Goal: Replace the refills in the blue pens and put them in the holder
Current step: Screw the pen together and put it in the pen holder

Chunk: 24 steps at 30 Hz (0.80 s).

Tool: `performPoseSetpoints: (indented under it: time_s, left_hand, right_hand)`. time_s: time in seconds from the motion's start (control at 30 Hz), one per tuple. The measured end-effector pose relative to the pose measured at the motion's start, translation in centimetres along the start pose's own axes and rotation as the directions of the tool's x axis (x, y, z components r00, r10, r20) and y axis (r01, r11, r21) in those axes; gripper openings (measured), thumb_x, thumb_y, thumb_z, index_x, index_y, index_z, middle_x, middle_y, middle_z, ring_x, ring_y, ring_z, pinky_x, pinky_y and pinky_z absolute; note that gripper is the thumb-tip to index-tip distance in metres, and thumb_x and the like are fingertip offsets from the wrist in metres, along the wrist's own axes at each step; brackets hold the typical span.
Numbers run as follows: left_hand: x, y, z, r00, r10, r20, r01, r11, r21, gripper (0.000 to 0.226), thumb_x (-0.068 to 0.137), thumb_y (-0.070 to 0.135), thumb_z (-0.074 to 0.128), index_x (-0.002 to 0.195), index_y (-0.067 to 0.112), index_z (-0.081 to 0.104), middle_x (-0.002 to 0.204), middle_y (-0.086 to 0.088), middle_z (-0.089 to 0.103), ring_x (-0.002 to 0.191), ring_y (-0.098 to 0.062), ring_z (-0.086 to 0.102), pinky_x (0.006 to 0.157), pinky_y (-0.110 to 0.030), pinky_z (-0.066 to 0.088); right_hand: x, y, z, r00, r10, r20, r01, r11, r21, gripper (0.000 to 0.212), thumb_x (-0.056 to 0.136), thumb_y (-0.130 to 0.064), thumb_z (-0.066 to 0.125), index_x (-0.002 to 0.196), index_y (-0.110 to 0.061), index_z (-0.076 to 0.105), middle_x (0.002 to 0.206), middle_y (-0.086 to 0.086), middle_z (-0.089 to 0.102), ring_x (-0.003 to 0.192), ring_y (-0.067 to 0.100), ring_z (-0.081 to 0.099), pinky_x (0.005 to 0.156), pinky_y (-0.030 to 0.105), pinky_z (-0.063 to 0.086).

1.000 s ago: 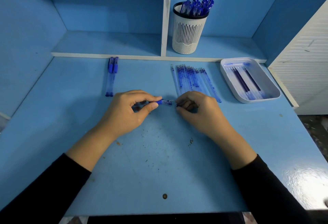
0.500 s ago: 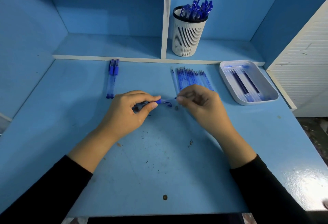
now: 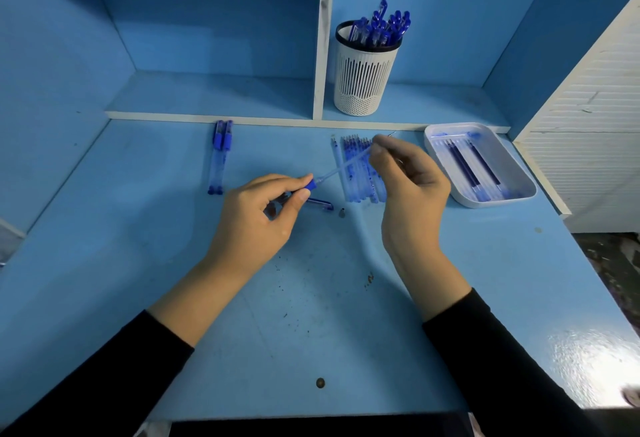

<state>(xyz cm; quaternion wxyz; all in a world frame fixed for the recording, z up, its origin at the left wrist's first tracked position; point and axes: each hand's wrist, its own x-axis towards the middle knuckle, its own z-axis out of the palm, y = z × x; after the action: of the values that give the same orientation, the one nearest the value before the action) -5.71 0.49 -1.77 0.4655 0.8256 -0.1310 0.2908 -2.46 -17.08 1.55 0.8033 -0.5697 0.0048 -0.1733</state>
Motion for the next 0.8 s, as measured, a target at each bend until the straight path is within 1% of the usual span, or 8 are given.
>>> performPoseSetpoints:
  time_s: [0.1, 0.23, 0.3, 0.4, 0.53, 0.6, 0.7, 0.8]
  left_hand:
    - [0.1, -0.3, -0.3, 1.0, 0.005, 0.006, -0.005, 1.0, 0.012, 0.022, 0.089, 0.009, 0.067, 0.111, 0.008, 0.073, 0.094, 0.002, 0.072, 0.074, -0.014, 0.061, 0.068, -0.019, 0.051]
    - [0.7, -1.0, -0.6, 1.0, -0.008, 0.021, 0.008, 0.999, 0.038, 0.025, 0.09, 0.004, 0.067, 0.114, 0.009, 0.072, 0.096, 0.006, 0.07, 0.076, -0.011, 0.061, 0.071, -0.016, 0.05]
    - [1.1, -1.5, -1.1, 0.999, 0.0, 0.035, -0.002, 0.999, 0.053, 0.025, 0.09, 0.004, 0.068, 0.114, 0.009, 0.072, 0.1, 0.007, 0.07, 0.082, -0.009, 0.063, 0.074, -0.014, 0.05]
    - [1.7, -2.2, -1.6, 0.999, 0.018, 0.042, -0.021, 0.997, 0.068, 0.025, 0.09, 0.007, 0.068, 0.115, 0.01, 0.071, 0.104, 0.009, 0.07, 0.086, -0.004, 0.064, 0.078, -0.01, 0.048]
    - [2.5, -2.7, -1.0, 0.999, 0.04, 0.036, -0.042, 0.997, 0.072, 0.024, 0.09, 0.005, 0.068, 0.114, 0.008, 0.072, 0.104, 0.008, 0.07, 0.089, -0.004, 0.064, 0.08, -0.009, 0.048]
    - [3.0, -2.9, -0.6, 0.997, 0.063, 0.046, -0.066, 0.995, 0.073, 0.024, 0.09, 0.005, 0.068, 0.113, 0.008, 0.072, 0.105, 0.006, 0.071, 0.089, -0.006, 0.065, 0.08, -0.011, 0.049]
    - [4.2, -3.4, -0.1, 0.995, 0.084, 0.051, -0.087, 0.993, 0.076, 0.024, 0.09, 0.007, 0.068, 0.114, 0.008, 0.072, 0.105, 0.005, 0.071, 0.088, -0.009, 0.066, 0.08, -0.014, 0.051]
    - [5.1, -4.1, 0.3, 0.996, 0.078, 0.041, -0.081, 0.994, 0.07, 0.024, 0.09, 0.006, 0.068, 0.114, 0.007, 0.072, 0.105, 0.003, 0.071, 0.087, -0.011, 0.066, 0.08, -0.015, 0.051]
  right_hand:
    - [0.8, -0.2, 0.7, 0.998, 0.052, -0.018, -0.051, 0.997, 0.062, 0.018, 0.085, 0.005, 0.065, 0.092, -0.009, 0.074, 0.085, 0.004, 0.074, 0.083, 0.015, 0.067, 0.085, 0.027, 0.054]
    - [3.4, -0.4, 1.0, 0.998, 0.041, -0.052, -0.036, 0.994, 0.106, 0.016, 0.084, 0.006, 0.066, 0.091, -0.007, 0.073, 0.089, 0.006, 0.073, 0.087, 0.017, 0.066, 0.085, 0.026, 0.053]
    - [5.0, -0.2, 0.8, 0.997, 0.072, 0.009, -0.073, 0.993, 0.092, 0.015, 0.084, 0.006, 0.066, 0.09, -0.006, 0.072, 0.086, 0.005, 0.073, 0.084, 0.017, 0.065, 0.083, 0.025, 0.053]
    - [7.2, 0.5, 0.5, 0.972, 0.179, 0.152, -0.176, 0.984, -0.036, 0.015, 0.084, 0.006, 0.066, 0.088, -0.007, 0.071, 0.077, 0.004, 0.071, 0.074, 0.016, 0.062, 0.075, 0.021, 0.052]
    - [9.6, 1.6, 0.9, 0.868, 0.361, 0.341, -0.282, 0.923, -0.26, 0.016, 0.084, 0.009, 0.064, 0.088, -0.006, 0.07, 0.079, 0.005, 0.071, 0.077, 0.014, 0.067, 0.08, 0.021, 0.055]
    - [10.3, 2.0, 1.4, 0.823, 0.395, 0.407, -0.231, 0.889, -0.396, 0.018, 0.083, 0.009, 0.065, 0.091, -0.006, 0.07, 0.083, 0.006, 0.071, 0.079, 0.012, 0.068, 0.081, 0.02, 0.054]
    - [10.8, 2.1, 2.4, 0.794, 0.388, 0.467, -0.105, 0.845, -0.524, 0.019, 0.081, 0.007, 0.068, 0.096, -0.004, 0.072, 0.086, 0.006, 0.071, 0.076, 0.005, 0.067, 0.079, 0.015, 0.053]
    - [11.4, 2.1, 3.3, 0.792, 0.375, 0.482, 0.091, 0.708, -0.7, 0.019, 0.081, -0.002, 0.072, 0.098, -0.01, 0.075, 0.085, 0.0, 0.071, 0.07, -0.003, 0.062, 0.07, 0.011, 0.048]
